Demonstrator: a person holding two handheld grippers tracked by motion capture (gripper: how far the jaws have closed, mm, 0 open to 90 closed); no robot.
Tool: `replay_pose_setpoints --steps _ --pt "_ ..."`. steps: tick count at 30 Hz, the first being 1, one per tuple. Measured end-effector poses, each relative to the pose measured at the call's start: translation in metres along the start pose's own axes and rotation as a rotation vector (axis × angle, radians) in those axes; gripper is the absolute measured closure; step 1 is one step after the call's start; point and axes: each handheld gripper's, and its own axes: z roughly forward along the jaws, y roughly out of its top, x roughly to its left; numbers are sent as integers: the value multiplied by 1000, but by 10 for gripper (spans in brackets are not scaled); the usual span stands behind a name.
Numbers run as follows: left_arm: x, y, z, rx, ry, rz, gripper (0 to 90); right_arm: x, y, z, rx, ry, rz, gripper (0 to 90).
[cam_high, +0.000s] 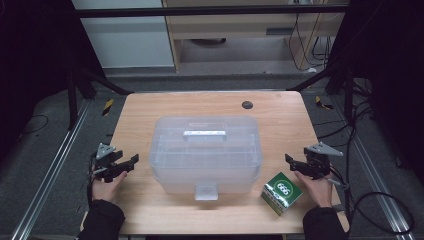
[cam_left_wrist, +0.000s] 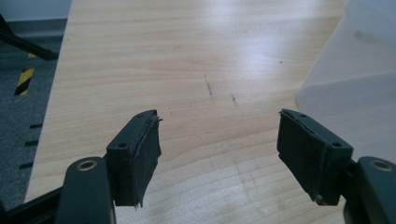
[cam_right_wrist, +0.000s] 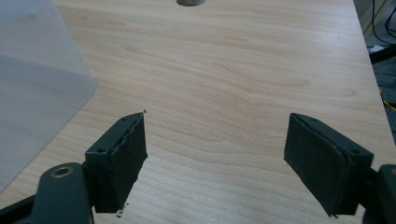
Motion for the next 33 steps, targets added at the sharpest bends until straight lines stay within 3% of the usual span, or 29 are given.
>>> replay_pose_setpoints --steps 11,19,25,28,33 --pt "-4 24 -31 -87 -48 47 304 9 11 -19 -2 42 -16 234" --pt "-7 39 -42 -108 -65 96 311 15 19 -27 -24 51 -58 232" --pt "-13 52 -47 -110 -101 160 304 19 25 -32 -41 59 -76 226" --pt "-18 61 -48 -96 -120 212 303 23 28 -34 -26 56 -95 222" --pt "-23 74 -53 -102 -150 261 302 27 30 -36 -20 60 -112 217"
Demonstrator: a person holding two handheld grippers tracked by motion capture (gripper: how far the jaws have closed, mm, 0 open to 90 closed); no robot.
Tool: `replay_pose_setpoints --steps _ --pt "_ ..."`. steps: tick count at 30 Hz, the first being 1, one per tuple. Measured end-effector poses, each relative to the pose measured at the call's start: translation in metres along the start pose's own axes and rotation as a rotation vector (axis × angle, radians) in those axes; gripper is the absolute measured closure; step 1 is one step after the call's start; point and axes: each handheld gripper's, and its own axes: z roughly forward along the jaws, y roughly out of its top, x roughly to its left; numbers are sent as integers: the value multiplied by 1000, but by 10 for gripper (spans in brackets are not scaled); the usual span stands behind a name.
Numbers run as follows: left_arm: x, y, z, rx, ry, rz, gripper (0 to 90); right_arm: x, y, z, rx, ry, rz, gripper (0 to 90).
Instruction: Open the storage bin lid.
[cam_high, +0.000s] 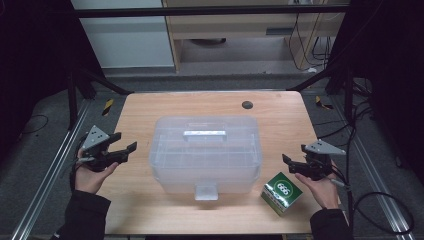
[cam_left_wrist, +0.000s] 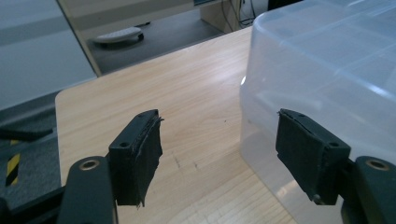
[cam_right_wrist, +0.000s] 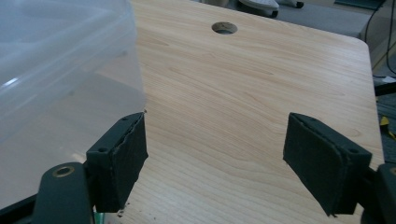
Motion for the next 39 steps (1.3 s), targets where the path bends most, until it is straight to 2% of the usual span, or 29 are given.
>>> replay_pose_setpoints --steps 2,3,4,9,12,23,28,34,37,39 --pt "-1 8 -1 -6 -18 21 302 2 2 -1 3 5 0 215" --pt "-3 17 -3 -7 -36 53 298 4 3 -1 10 4 -5 212" --pt "-3 17 -3 -7 -36 53 299 4 3 -1 10 4 -5 212" --pt "-5 36 -9 -9 -43 115 306 8 8 1 26 -2 -20 215" --pt "-8 46 -12 -17 -52 129 311 8 8 3 34 -1 -20 216" --pt "-20 67 -12 -13 -140 205 326 8 10 5 45 1 -25 220" --pt "-28 78 -13 1 -163 254 333 7 10 4 48 -3 -26 225" --pt "-39 91 -15 -4 -194 298 344 7 10 4 51 -6 -28 231" --pt "-43 96 -11 -7 -214 353 348 8 10 4 54 -5 -26 233" --pt "-46 98 -10 10 -217 360 348 8 11 4 53 -2 -27 235"
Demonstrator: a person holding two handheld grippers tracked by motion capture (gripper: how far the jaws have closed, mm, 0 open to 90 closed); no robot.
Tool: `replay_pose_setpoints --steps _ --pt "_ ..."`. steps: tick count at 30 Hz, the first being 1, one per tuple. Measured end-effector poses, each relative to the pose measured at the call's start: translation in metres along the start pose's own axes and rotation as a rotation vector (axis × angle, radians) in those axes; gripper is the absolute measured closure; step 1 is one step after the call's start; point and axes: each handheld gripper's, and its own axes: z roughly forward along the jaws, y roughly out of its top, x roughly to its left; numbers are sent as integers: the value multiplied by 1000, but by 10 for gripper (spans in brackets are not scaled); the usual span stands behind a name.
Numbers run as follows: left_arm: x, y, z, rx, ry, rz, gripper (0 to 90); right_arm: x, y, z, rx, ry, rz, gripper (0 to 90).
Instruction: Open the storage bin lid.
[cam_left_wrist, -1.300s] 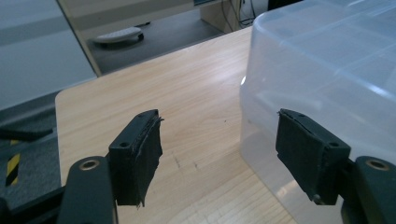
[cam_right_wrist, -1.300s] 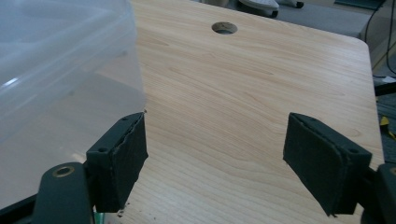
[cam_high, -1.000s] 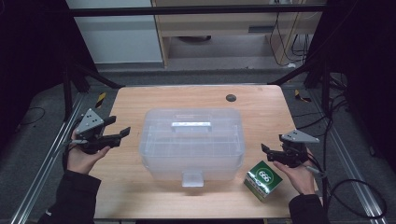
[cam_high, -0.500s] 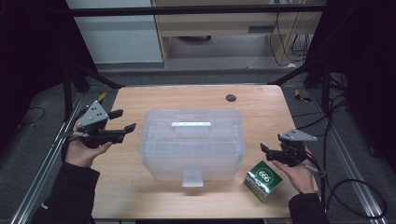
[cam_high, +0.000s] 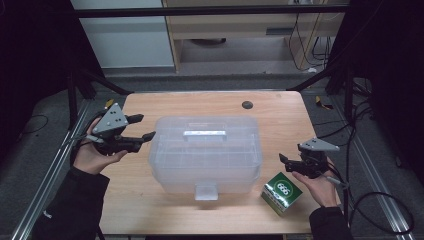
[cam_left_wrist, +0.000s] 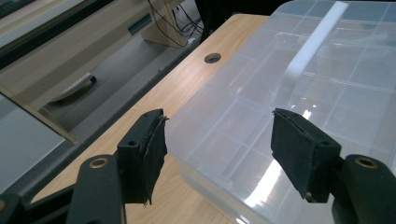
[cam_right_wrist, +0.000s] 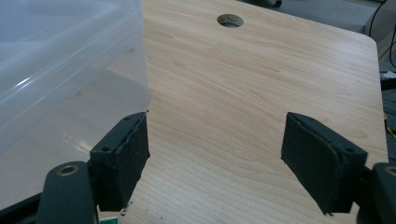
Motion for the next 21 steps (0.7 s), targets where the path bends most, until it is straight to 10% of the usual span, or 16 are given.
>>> replay_pose_setpoints --steps 21 --pt "-21 25 22 96 -92 131 370 -1 2 -3 18 4 0 262"
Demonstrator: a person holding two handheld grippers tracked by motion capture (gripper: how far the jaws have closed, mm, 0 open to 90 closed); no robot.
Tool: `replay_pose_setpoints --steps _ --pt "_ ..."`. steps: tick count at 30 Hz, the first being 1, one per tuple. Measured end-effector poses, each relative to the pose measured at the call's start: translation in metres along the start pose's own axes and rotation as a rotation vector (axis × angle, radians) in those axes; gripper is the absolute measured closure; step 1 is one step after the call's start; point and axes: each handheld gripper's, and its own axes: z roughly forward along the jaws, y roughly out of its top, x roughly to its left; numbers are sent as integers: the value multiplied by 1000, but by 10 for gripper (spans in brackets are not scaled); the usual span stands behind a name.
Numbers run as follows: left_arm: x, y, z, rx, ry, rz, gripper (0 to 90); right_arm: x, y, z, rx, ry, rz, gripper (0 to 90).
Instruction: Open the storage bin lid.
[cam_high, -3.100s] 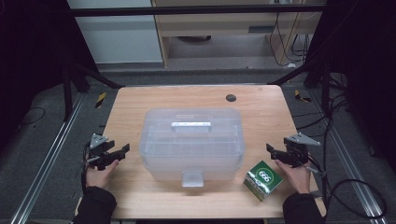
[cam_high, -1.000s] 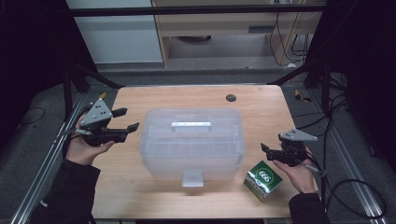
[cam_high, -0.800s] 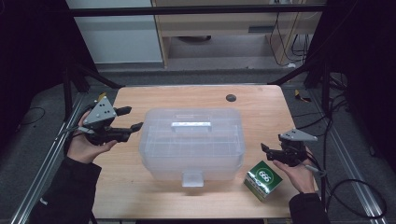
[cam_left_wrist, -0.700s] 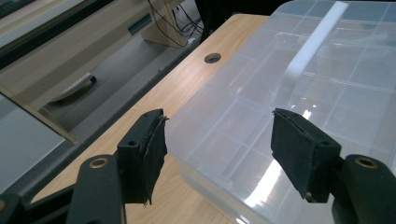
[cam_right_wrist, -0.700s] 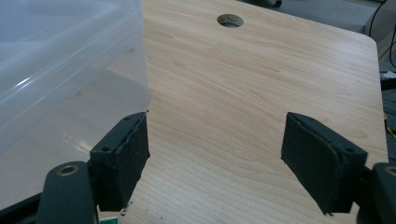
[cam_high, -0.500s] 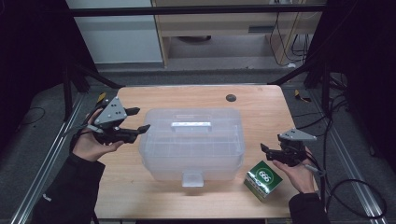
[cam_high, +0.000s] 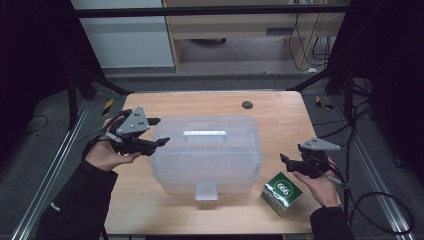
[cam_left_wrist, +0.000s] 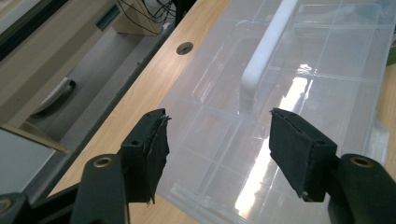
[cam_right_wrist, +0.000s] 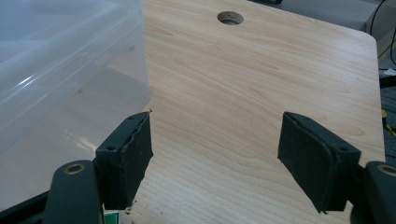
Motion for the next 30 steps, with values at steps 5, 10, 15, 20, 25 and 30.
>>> replay_pose_setpoints --steps 5,10,15,20,25,30 --pt "-4 8 7 24 -18 33 371 0 0 0 3 8 1 284" --pt "-8 17 14 41 -26 59 376 0 0 0 15 16 -8 304" --pt "-12 27 21 59 -36 94 382 0 0 0 24 20 -6 325" --pt "-15 33 27 75 -47 118 401 0 0 0 30 26 -11 339" --pt "-18 38 33 91 -60 154 426 1 0 1 37 32 -10 353" --pt "-20 41 38 125 -67 190 463 2 0 1 43 36 -20 360"
